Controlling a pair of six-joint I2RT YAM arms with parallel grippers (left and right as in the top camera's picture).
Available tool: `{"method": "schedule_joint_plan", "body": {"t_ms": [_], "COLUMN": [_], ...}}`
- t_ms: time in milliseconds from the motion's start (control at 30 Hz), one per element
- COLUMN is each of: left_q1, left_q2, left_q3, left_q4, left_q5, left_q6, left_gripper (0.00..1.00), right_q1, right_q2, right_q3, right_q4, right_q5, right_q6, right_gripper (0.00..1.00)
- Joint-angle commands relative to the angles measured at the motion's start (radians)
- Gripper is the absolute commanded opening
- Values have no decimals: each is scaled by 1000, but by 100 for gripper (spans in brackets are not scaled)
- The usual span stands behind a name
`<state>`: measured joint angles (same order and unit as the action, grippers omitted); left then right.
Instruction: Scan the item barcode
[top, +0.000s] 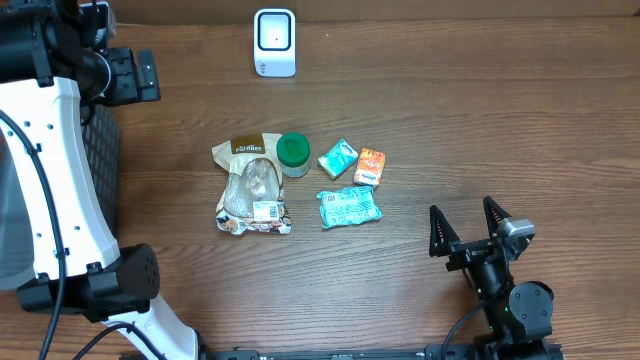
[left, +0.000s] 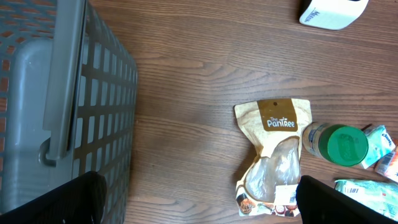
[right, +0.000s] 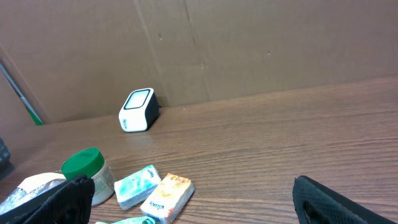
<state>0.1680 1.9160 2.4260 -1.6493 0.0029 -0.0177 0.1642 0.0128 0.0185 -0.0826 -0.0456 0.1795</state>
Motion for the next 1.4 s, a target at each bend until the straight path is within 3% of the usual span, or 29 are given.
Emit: {"method": "schedule_joint_plan", "body": {"t_ms": [0, 800, 1067, 1367], "left_q1": [2, 2, 2, 2], "left_q2": [1, 1, 1, 1], "left_q3": [-3, -3, -3, -3], "left_q4": [4, 4, 4, 4], "left_q5": [-7, -7, -7, -7], "left_q6": [21, 21, 21, 21], "left_gripper": [99, 100, 100, 100], "right_q1": [-3, -3, -3, -3], "right_q2": [-10, -10, 45, 309], "right_q3": [-10, 29, 198, 484], "right_q4": [3, -2, -125, -277], "right_q5": [-1, -62, -85, -178], "right_q6": [-2, 6, 6, 5], "right_gripper": [100, 100, 100, 100]}}
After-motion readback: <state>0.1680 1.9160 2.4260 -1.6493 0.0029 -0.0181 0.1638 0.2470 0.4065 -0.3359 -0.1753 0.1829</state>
